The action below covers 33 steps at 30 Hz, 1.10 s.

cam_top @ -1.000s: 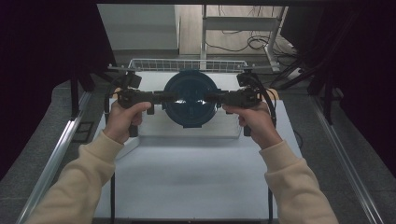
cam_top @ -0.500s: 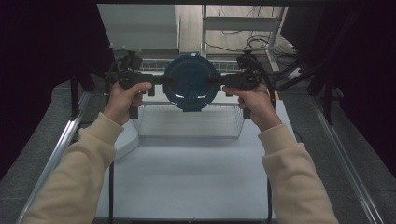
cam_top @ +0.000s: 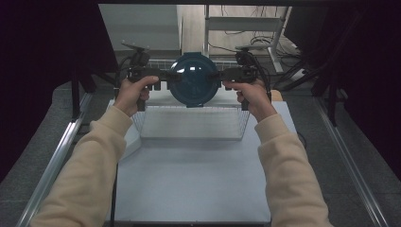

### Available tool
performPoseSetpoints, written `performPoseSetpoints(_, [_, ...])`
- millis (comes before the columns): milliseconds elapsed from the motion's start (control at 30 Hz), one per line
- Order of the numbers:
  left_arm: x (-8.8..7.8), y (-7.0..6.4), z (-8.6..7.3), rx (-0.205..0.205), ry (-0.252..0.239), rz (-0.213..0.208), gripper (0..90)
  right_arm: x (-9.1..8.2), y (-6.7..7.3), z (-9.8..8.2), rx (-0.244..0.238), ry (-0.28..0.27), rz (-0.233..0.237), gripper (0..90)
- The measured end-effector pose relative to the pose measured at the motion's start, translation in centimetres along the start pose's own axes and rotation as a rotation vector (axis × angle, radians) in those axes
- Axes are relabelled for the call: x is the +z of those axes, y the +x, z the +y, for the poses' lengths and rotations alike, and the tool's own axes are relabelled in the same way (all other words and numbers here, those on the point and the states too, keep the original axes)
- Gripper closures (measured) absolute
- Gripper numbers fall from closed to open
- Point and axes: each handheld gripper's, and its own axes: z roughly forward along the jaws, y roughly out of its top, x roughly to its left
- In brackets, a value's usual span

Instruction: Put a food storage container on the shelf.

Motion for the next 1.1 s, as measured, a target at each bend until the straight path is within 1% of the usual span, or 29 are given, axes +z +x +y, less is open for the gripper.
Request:
performPoseSetpoints(33, [0.2, 0.3, 0.1, -0.014, -0.004, -0.004, 41.2, 0.1, -0.3, 0.0, 0.012, -0.003, 0.004, 39.3])
performPoseSetpoints(67, [0.3, 0.6, 0.1, -0.027, -0.009, -0.011, 41.2, 0.1, -0.3, 0.0, 0.012, -0.003, 0.004, 39.3])
performPoseSetpoints(100, [0.3, 0.8, 0.3, -0.029, -0.005, -0.017, 41.4, 0.2, -0.6, 0.1, 0.021, -0.003, 0.01, 39.4])
performPoseSetpoints(167, [0.6, 1.3, 0.6, -0.047, -0.008, -0.026, 41.8, 0.4, -1.1, 0.5, 0.053, -0.009, 0.012, 39.1])
performPoseSetpoints(200, [0.9, 1.8, 1.0, -0.077, -0.009, -0.034, 41.7, 0.6, -1.3, 0.7, 0.069, -0.005, 0.011, 38.8])
performPoseSetpoints(233, [0.9, 1.8, 1.0, -0.077, -0.009, -0.034, 41.6, 0.6, -1.3, 0.7, 0.069, -0.005, 0.011, 38.8])
performPoseSetpoints(267, [1.1, 2.1, 1.1, -0.092, -0.007, -0.036, 41.6, 0.7, -1.5, 0.8, 0.085, -0.001, 0.011, 38.3])
performPoseSetpoints(300, [1.3, 2.3, 1.3, -0.107, -0.008, -0.036, 41.5, 0.9, -1.7, 1.0, 0.106, 0.004, 0.01, 37.8])
performPoseSetpoints(333, [1.6, 2.5, 1.5, -0.13, -0.013, -0.028, 41.2, 1.2, -2.2, 1.2, 0.139, 0.007, 0.011, 36.9])
performPoseSetpoints(367, [1.8, 2.5, 1.6, -0.137, -0.016, -0.019, 40.6, 1.3, -2.5, 1.2, 0.158, 0.004, 0.012, 36.6])
performPoseSetpoints(400, [1.8, 2.5, 1.6, -0.137, -0.016, -0.019, 40.0, 1.3, -2.5, 1.2, 0.158, 0.004, 0.012, 36.6])
performPoseSetpoints(467, [2.2, 2.6, 1.8, -0.149, -0.019, -0.01, 39.6, 1.6, -2.9, 1.3, 0.185, -0.001, 0.013, 35.6])
performPoseSetpoints(533, [2.5, 3.1, 2.0, -0.175, -0.021, -0.015, 39.5, 1.8, -3.3, 1.3, 0.221, -0.005, 0.016, 35.2])
performPoseSetpoints(567, [2.7, 3.3, 2.1, -0.191, -0.024, -0.022, 39.5, 1.9, -3.4, 1.3, 0.229, -0.007, 0.014, 35.0])
performPoseSetpoints(600, [2.9, 3.6, 2.1, -0.213, -0.029, -0.028, 39.4, 2.0, -3.5, 1.3, 0.254, -0.005, 0.01, 34.8])
performPoseSetpoints(700, [3.1, 4.0, 2.0, -0.23, -0.031, -0.034, 39.3, 2.1, -3.7, 1.3, 0.273, -0.009, 0.007, 34.5])
performPoseSetpoints(800, [3.4, 4.3, 2.1, -0.258, -0.031, -0.034, 39.0, 2.5, -4.2, 1.2, 0.32, -0.018, 0.011, 33.9])
performPoseSetpoints(900, [3.6, 4.4, 2.0, -0.265, -0.027, -0.035, 38.7, 2.6, -4.5, 1.1, 0.328, -0.019, 0.017, 33.5])
performPoseSetpoints(933, [3.7, 4.6, 1.9, -0.265, -0.029, -0.044, 37.9, 2.7, -4.7, 1.0, 0.341, -0.022, 0.018, 32.9])
performPoseSetpoints(1033, [3.8, 4.7, 1.8, -0.259, -0.04, -0.051, 37.6, 2.7, -4.7, 0.8, 0.342, -0.034, 0.013, 32.4])
performPoseSetpoints(1067, [3.8, 4.6, 1.7, -0.253, -0.039, -0.047, 37.6, 2.7, -4.5, 0.8, 0.344, -0.039, 0.007, 31.7])
performPoseSetpoints(1100, [3.8, 4.4, 1.6, -0.236, -0.043, -0.034, 36.2, 2.7, -4.2, 0.7, 0.337, -0.043, -0.009, 29.7])
